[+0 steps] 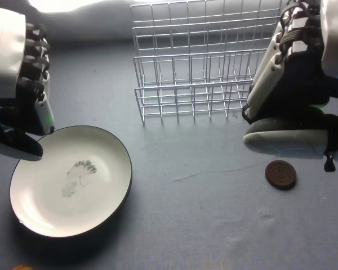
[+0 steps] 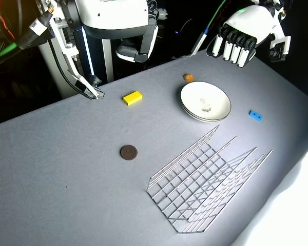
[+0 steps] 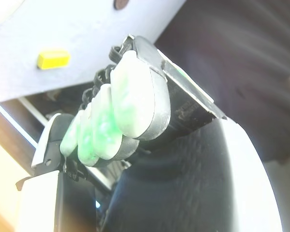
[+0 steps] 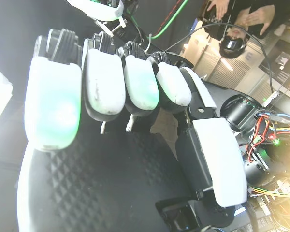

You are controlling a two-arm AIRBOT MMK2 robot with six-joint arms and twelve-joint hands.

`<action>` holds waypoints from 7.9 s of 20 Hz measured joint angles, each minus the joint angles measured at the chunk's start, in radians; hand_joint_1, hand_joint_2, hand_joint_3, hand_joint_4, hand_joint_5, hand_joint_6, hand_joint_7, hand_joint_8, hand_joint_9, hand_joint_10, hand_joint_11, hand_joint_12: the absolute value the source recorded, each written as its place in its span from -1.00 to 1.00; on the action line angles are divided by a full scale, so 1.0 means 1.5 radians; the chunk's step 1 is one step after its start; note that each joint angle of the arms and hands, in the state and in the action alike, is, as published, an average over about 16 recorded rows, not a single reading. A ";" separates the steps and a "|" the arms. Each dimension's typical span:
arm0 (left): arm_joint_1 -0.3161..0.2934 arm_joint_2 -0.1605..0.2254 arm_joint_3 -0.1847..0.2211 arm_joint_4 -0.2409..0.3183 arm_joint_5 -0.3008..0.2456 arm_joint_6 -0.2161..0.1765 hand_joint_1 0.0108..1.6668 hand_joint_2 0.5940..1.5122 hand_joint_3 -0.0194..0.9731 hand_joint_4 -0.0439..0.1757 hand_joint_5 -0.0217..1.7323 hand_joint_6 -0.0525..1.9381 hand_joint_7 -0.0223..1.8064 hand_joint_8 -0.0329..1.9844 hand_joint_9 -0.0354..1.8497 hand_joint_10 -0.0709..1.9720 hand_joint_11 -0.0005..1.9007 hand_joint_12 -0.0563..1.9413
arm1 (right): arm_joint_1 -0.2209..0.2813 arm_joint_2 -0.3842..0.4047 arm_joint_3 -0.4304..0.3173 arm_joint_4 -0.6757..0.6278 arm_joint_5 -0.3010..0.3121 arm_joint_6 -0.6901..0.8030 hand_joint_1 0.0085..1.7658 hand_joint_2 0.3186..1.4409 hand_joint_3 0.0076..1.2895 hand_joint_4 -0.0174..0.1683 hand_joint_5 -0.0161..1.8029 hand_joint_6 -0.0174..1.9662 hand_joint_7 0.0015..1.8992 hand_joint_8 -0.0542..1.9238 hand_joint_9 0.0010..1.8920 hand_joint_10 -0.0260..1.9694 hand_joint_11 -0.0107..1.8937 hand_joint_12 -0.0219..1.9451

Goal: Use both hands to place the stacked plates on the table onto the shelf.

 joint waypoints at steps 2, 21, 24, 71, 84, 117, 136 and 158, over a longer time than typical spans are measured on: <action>0.002 -0.001 0.002 0.004 -0.002 0.000 -0.78 0.12 -0.83 -0.22 -0.25 -0.20 -0.22 -0.18 -0.17 -0.16 -0.20 -0.13 | 0.000 0.000 0.000 0.000 0.001 -0.003 -0.86 0.48 -0.93 -0.81 -0.25 -0.06 -0.24 -0.05 -0.20 -0.07 0.01 -0.15; 0.131 -0.036 0.109 0.060 -0.088 0.091 -0.99 0.00 -0.84 -0.64 -0.96 -0.96 -0.96 -0.98 -0.94 -0.93 -0.98 -0.96 | -0.033 -0.014 0.015 -0.046 0.015 -0.034 -0.34 0.11 -0.98 -0.77 -0.96 -0.96 -0.98 -0.93 -0.98 -0.97 -0.97 -0.98; 0.170 -0.050 0.138 0.054 -0.103 0.111 -0.99 0.00 -0.84 -0.64 -0.95 -0.96 -0.96 -0.98 -0.94 -0.93 -0.98 -0.96 | -0.036 -0.020 0.018 -0.067 -0.006 -0.030 -0.13 0.10 -0.98 -0.76 -0.96 -0.96 -0.98 -0.93 -0.98 -0.97 -0.96 -0.97; 0.340 -0.188 0.270 -0.007 -0.067 0.173 -0.99 0.04 -0.89 -0.57 -0.96 -0.94 -0.99 -0.98 -0.96 -0.94 -0.98 -0.96 | -0.074 -0.153 0.061 -0.127 -0.202 -0.214 -0.13 0.39 -0.98 -0.75 -0.96 -0.96 -0.98 -0.93 -0.99 -0.97 -0.97 -0.71; 0.310 -0.196 0.224 -0.004 -0.037 0.164 -0.99 0.04 -0.89 -0.57 -0.96 -0.96 -0.99 -0.98 -0.96 -0.95 -0.98 -0.96 | -0.071 -0.261 0.115 -0.066 -0.252 -0.302 -0.11 0.46 -0.98 -0.75 -0.96 -0.96 -0.98 -0.94 -0.97 -0.97 -0.97 -0.44; 0.356 -0.196 0.236 -0.042 -0.053 0.161 -0.99 0.05 -0.92 -0.60 -0.95 -0.94 -0.99 -0.99 -0.98 -0.95 -0.98 -0.95 | -0.039 -0.359 0.176 -0.109 -0.350 -0.250 -0.05 0.44 -0.98 -0.75 -0.96 -0.96 -0.99 -0.93 -0.98 -0.97 -0.97 -0.42; 0.356 -0.195 0.239 -0.043 -0.056 0.154 -0.99 0.05 -0.93 -0.62 -0.96 -0.95 -0.99 -0.99 -0.97 -0.94 -0.98 -0.94 | -0.070 -0.461 0.249 -0.025 -0.320 -0.393 0.25 0.35 -0.99 -0.84 -0.24 -0.64 -0.14 -0.71 -0.01 -0.81 -0.33 0.23; 0.208 -0.125 0.294 -0.036 -0.055 -0.009 -0.99 0.06 -0.92 -0.61 -0.96 -0.94 -0.95 -0.98 -0.94 -0.92 -0.98 -0.94 | -0.037 -0.428 0.193 -0.017 -0.311 -0.395 0.27 0.21 -0.99 -0.88 0.01 -0.22 0.29 -0.84 0.41 -0.95 0.02 0.07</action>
